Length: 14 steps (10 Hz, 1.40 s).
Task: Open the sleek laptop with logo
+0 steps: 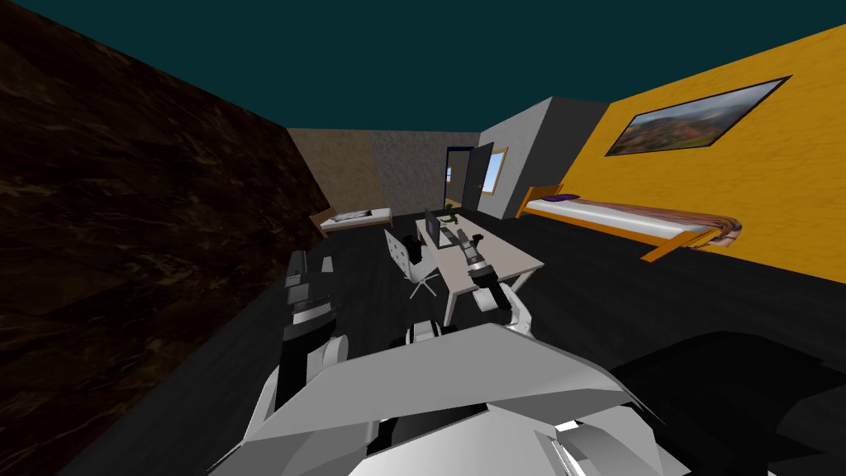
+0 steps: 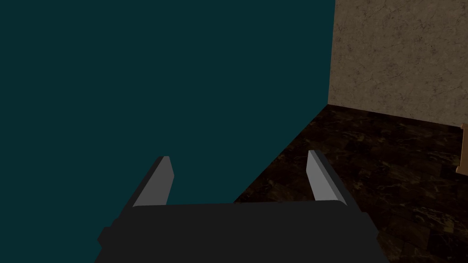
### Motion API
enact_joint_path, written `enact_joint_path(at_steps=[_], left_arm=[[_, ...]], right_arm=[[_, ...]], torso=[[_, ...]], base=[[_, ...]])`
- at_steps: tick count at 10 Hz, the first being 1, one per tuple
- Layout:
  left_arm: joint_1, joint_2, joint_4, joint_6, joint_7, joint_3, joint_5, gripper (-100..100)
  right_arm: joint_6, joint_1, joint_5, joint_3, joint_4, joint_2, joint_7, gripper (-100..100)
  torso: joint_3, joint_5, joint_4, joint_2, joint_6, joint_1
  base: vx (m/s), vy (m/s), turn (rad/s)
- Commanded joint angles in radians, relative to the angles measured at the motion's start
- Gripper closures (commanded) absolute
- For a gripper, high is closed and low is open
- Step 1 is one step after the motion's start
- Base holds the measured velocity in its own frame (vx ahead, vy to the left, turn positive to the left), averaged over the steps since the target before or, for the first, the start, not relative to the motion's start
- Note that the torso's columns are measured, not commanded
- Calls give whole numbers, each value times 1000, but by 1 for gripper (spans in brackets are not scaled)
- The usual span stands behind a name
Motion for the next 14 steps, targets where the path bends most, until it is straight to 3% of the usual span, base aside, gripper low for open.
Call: enact_joint_path(at_steps=[1,3,4,8,9,10,11,12,13,14], left_arm=[[0,0,0,0,0,0,0,0],[0,0,0,0,0,0,0,0],[0,0,0,0,0,0,0,0],[0,0,0,0,0,0,0,0],[0,0,0,0,0,0,0,0],[0,0,0,0,0,0,0,0],[0,0,0,0,0,0,0,0],[0,0,0,0,0,0,0,0],[0,0,0,0,0,0,0,0],[0,0,0,0,0,0,0,0]], right_arm=[[16,-51,41,5,59,-28,50,-100],[41,-118,98,14,127,-59,110,-100],[41,-123,98,14,139,-59,110,-100],[83,-234,190,27,255,-112,200,-100],[83,-234,190,27,271,-112,200,-100],[99,-271,222,31,304,-132,228,-100],[99,-271,222,31,317,-132,228,-100],[115,-308,255,34,352,-152,256,-100],[115,-308,255,34,365,-152,256,-100],[131,-344,289,37,399,-174,282,-100]], torso=[[0,0,0,-1,0,0],[0,-1,0,0,0,-3],[0,0,0,0,0,-1],[-1,0,-1,-1,0,0],[0,0,0,0,0,-1],[0,-1,0,1,0,-2],[0,-1,0,0,0,-1],[0,0,0,0,0,-1],[0,0,0,0,0,1],[0,0,0,0,0,0]], base=[[29,74,12],[15,65,-10],[0,64,36],[28,87,37],[20,60,14],[28,59,22],[19,52,12],[18,77,18],[16,71,9],[16,62,19]])
